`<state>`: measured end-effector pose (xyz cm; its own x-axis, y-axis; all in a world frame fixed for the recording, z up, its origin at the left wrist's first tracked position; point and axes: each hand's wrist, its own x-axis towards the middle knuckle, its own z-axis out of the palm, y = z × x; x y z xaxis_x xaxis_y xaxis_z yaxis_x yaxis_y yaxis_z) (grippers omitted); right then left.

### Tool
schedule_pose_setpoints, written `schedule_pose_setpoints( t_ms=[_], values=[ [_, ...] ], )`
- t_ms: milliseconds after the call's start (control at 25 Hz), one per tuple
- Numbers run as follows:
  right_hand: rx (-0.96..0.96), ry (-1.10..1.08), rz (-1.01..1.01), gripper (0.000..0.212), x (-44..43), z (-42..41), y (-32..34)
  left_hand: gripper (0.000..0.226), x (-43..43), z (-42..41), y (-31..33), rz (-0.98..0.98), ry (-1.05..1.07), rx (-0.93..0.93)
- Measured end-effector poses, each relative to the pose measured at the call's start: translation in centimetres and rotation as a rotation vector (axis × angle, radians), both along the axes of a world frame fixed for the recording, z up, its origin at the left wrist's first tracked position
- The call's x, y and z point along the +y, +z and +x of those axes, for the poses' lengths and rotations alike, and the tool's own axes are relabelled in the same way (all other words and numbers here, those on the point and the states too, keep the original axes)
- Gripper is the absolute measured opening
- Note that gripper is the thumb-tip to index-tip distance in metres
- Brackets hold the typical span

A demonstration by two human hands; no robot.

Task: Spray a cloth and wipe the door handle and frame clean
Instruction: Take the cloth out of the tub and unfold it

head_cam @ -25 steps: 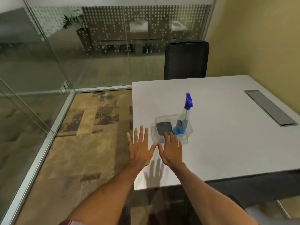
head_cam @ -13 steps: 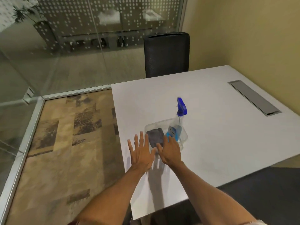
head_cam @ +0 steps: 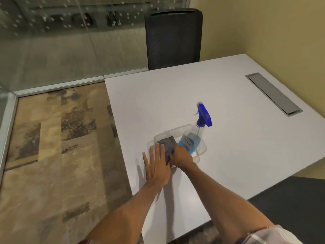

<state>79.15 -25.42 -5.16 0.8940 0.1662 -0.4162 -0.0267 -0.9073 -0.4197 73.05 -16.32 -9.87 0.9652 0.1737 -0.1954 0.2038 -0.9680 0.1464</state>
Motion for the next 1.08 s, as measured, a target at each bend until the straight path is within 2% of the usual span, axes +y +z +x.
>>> schedule_pose_setpoints(
  t_ms=[240, 440, 520, 600, 680, 840, 1000, 1080],
  values=[
    [0.054, 0.026, -0.134, 0.033, 0.4, 1.2, -1.7, 0.071, 0.0, -0.3, -0.4, 0.013, 0.020, -0.030],
    [-0.043, -0.102, -0.208, 0.025, 0.1, 1.4, -1.4, 0.070, -0.2, 0.1, -0.3, 0.046, 0.007, 0.005],
    [-0.024, -0.147, -0.079, 0.023, -0.3, 1.6, -1.0, 0.072, -0.3, 0.4, 0.0, 0.064, -0.013, 0.020],
    [0.045, -0.262, 0.155, 0.024, -0.7, 1.8, -0.4, 0.074, -0.4, 0.6, 0.4, 0.038, -0.034, 0.019],
    [0.066, -0.369, 0.324, 0.020, -0.8, 1.9, 0.7, 0.072, -0.4, 0.8, 0.7, -0.108, -0.018, -0.003],
    [0.008, -0.406, 0.460, 0.019, -0.8, 1.6, 3.2, 0.050, -0.7, 1.0, 3.1, -0.770, 0.151, -0.054],
    [0.039, -0.456, 0.721, 0.019, -0.5, 1.3, 6.0, 0.028, 0.3, 1.4, 6.8, -0.952, 0.253, -0.157],
    [0.091, -0.449, 0.849, 0.035, -0.1, 1.0, 7.5, 0.023, 1.1, 1.6, 8.5, -1.046, 0.359, -0.218]
  ],
)
